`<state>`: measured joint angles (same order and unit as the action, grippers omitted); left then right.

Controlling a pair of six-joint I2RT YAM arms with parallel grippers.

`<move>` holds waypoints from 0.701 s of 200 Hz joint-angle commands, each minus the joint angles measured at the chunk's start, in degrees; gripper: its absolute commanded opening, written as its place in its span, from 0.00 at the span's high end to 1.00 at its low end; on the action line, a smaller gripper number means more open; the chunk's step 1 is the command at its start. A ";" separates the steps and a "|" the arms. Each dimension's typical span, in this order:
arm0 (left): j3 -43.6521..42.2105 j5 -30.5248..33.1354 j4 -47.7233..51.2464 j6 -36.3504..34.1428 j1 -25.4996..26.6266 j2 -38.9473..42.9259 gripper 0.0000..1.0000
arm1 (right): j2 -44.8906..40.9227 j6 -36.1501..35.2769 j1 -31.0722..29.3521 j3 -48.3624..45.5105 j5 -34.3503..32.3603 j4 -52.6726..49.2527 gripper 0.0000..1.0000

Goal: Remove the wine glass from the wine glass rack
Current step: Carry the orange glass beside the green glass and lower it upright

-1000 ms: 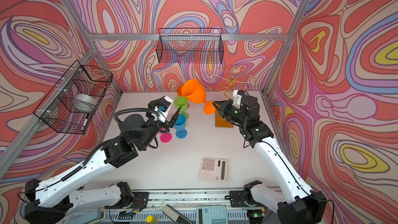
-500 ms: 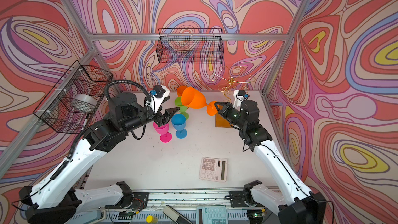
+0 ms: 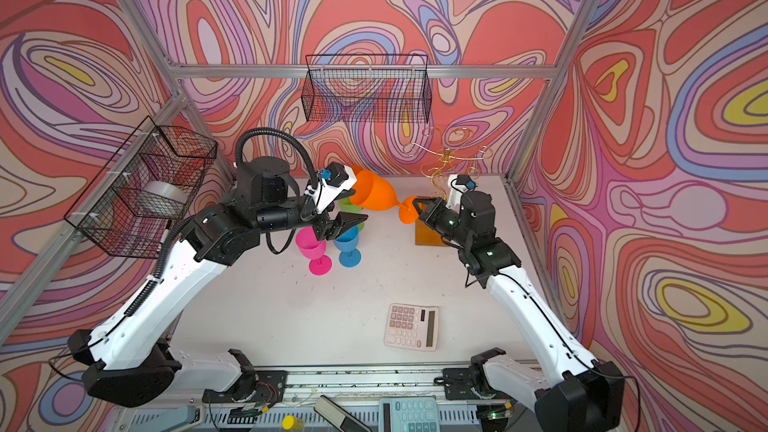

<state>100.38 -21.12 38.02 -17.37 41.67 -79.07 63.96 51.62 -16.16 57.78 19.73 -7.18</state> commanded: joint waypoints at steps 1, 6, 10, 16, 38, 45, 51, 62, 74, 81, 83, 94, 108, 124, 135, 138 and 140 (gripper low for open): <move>2.36 -2.99 3.20 -1.12 -0.10 -2.14 0.37 | -0.02 -1.07 -0.01 1.46 -0.04 0.33 1.00; 2.59 -3.34 3.27 -0.96 -0.10 -2.54 0.37 | 0.02 -1.08 -0.01 1.46 -0.04 0.39 1.00; 2.76 -3.43 3.42 -0.90 -0.10 -2.85 0.38 | 0.02 -1.16 0.00 1.59 0.01 0.37 1.00; 2.97 -3.28 3.23 -0.79 -0.14 -3.17 0.40 | 0.02 -1.14 -0.01 1.56 0.05 0.49 1.00; 3.31 -2.97 3.08 -0.76 -0.10 -4.22 0.48 | 0.02 -1.17 -0.01 1.55 0.22 0.50 1.00; 3.41 -3.26 3.04 -0.69 -0.10 -4.47 0.51 | 0.02 -1.25 -0.01 1.56 0.23 0.52 1.00; 3.68 -3.46 3.19 -0.65 -0.15 -4.84 0.54 | 0.06 -1.21 -0.01 1.55 0.23 0.50 1.00; 4.14 -3.55 3.28 -0.55 -0.10 -5.29 0.58 | 0.12 -1.34 -0.01 1.55 0.23 0.41 1.00; 4.21 -3.56 3.04 -0.51 -0.11 -5.55 0.63 | 0.02 -1.34 -0.01 1.55 0.23 0.42 1.00; 4.24 -3.66 2.92 -0.39 -0.10 -5.65 0.66 | 0.02 -1.43 -0.01 1.55 0.14 0.42 1.00; 4.31 -3.66 2.87 -0.32 -0.10 -5.66 0.67 | 0.02 -1.43 0.04 1.55 0.14 0.42 1.00; 4.39 -4.03 2.74 -0.15 -0.10 -5.74 0.71 | 0.02 -1.47 -0.01 1.46 -0.04 0.16 1.00; 4.40 -4.18 2.63 0.02 -0.10 -5.66 0.78 | 0.00 -1.68 -0.01 1.38 -0.29 0.03 1.00; 4.48 -4.08 2.93 -0.06 -0.10 -5.70 0.82 | -0.07 -1.65 -0.01 1.24 -0.72 -0.11 1.00; 4.56 -4.08 3.18 -0.11 -0.10 -5.75 0.85 | -0.16 -1.69 -0.01 1.26 -0.74 -0.11 1.00; 4.49 -4.04 3.20 -0.12 -0.14 -5.82 0.86 | -0.16 -1.69 -0.01 1.28 -0.74 -0.07 1.00; 4.52 -4.00 3.20 -0.10 -0.11 -5.83 0.87 | -0.16 -1.69 -0.01 1.28 -0.74 -0.10 1.00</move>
<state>103.37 -23.59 40.14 -17.32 41.60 -84.42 63.99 50.39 -16.16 57.95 19.77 -7.31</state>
